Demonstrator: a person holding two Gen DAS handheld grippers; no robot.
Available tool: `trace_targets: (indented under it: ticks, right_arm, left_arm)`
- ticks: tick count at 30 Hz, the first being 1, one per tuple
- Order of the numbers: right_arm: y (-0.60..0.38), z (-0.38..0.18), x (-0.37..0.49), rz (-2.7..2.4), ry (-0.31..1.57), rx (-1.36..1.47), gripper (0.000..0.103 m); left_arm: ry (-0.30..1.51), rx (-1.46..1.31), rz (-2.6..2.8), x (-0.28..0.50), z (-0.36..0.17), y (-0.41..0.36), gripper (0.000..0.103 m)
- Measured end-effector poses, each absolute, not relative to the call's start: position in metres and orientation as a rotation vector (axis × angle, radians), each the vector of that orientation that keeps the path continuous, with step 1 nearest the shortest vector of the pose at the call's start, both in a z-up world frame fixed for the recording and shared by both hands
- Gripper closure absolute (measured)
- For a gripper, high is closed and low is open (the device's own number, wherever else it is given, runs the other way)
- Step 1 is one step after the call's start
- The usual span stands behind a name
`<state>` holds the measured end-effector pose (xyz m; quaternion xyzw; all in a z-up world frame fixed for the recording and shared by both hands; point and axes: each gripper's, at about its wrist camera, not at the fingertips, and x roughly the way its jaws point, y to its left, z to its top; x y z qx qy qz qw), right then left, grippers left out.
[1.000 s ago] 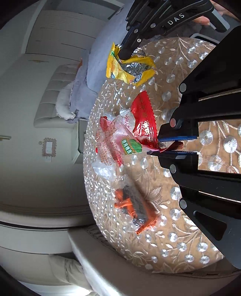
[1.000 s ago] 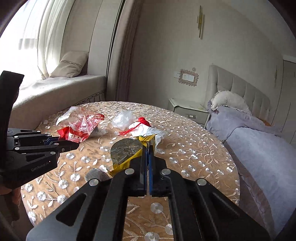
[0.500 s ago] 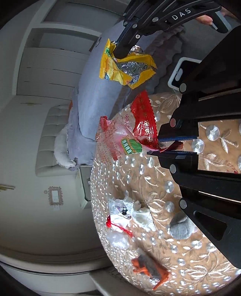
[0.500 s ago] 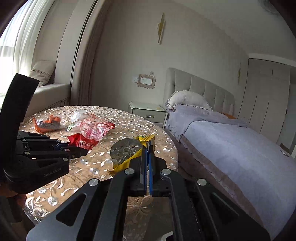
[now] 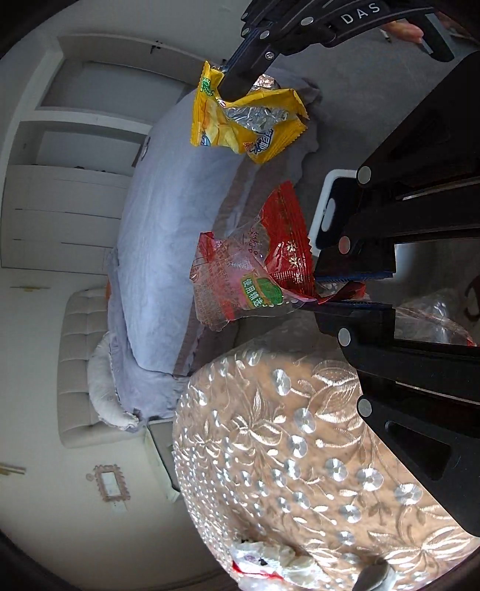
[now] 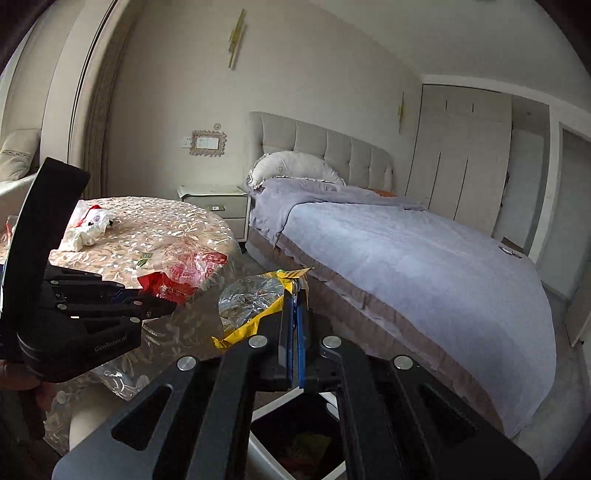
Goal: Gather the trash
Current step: 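Carry both wrappers to the white bin and release them inside, then move both grippers back toward the table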
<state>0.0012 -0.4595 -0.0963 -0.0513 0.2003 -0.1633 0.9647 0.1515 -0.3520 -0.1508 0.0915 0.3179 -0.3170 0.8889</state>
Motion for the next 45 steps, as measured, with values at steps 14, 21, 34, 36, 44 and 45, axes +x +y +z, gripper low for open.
trace_targets:
  ticks: [14,21,34,36,44,45]
  right_arm:
    - [-0.532,-0.160,0.000,-0.416,0.503,-0.006,0.100]
    - [-0.558,-0.184,0.013,-0.433,0.563,-0.002,0.100]
    - [-0.576,-0.210,0.027,-0.425,0.611,0.028,0.100]
    - [-0.578,-0.211,0.027,-0.425,0.606,0.031,0.100]
    - [-0.583,-0.257,0.052,-0.383,0.680,0.052,0.100]
    - [-0.582,-0.266,0.055,-0.379,0.697,0.051,0.100]
  left_arm:
    - [0.821,0.310,-0.795,0.153,-0.234,-0.458,0.095]
    - [0.920,0.332,-0.851,0.162,-0.274,-0.500,0.093]
    - [0.969,0.364,-0.787,0.171,-0.301,-0.506,0.005]
    - [0.921,0.370,-0.748,0.175,-0.291,-0.498,0.005]
    - [0.825,0.287,-0.646,0.188,-0.253,-0.466,0.005]
    - [0.820,0.280,-0.642,0.189,-0.251,-0.463,0.005]
